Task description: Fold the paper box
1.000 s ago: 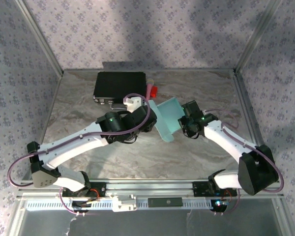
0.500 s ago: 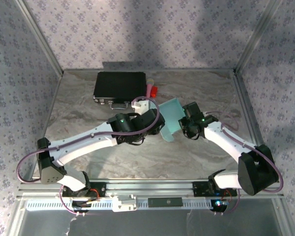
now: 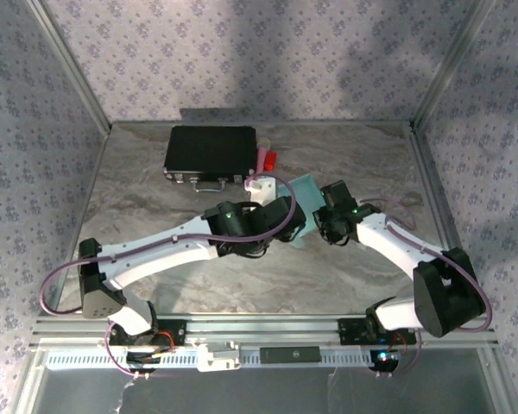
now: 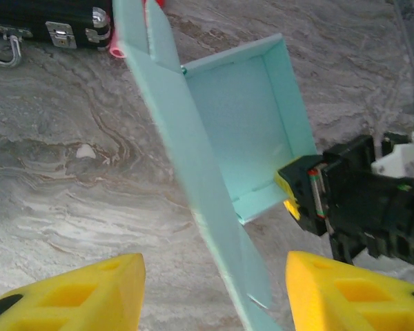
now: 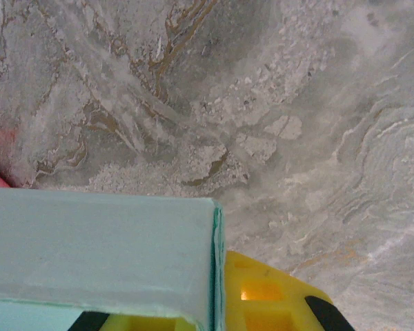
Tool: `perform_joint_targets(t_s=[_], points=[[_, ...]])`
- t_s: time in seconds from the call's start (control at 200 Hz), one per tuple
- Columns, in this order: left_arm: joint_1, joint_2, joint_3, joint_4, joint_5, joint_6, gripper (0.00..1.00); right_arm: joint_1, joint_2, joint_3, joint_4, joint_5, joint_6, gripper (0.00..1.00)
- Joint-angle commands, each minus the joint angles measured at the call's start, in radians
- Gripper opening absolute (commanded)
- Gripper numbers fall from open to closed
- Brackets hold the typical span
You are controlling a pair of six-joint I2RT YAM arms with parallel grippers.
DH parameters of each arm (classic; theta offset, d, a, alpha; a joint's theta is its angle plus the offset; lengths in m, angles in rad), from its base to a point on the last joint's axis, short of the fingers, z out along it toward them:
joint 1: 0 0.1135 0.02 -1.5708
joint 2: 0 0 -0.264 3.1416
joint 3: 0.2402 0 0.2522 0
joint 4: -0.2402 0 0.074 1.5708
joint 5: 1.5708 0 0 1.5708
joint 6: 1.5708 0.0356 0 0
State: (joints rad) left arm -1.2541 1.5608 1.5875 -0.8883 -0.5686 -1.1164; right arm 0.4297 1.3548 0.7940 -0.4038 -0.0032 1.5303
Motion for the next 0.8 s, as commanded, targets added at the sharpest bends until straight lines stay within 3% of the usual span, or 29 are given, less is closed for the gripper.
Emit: perform_joint_targets(t_s=[0.0, 0.195, 0.625, 0.735, 0.8], points=[[-0.002, -0.042, -0.008, -0.038, -0.017, -0.057, 0.58, -0.009, 0.007, -0.01, 0.016, -0.018, 0.008, 0.0], [0.012, -0.058, -0.05, 0.003, -0.023, -0.051, 0.59, -0.008, 0.001, -0.016, 0.019, -0.029, 0.006, 0.0], [0.065, 0.065, -0.023, 0.072, 0.044, -0.01, 0.41, 0.016, -0.001, -0.012, 0.004, -0.026, 0.031, 0.0], [0.061, 0.076, 0.002, 0.043, 0.016, -0.019, 0.41, 0.02, 0.0, -0.018, 0.008, -0.026, 0.034, 0.0], [0.051, 0.057, 0.003, 0.035, -0.003, -0.025, 0.45, 0.02, -0.002, -0.019, 0.007, -0.024, 0.033, 0.0]])
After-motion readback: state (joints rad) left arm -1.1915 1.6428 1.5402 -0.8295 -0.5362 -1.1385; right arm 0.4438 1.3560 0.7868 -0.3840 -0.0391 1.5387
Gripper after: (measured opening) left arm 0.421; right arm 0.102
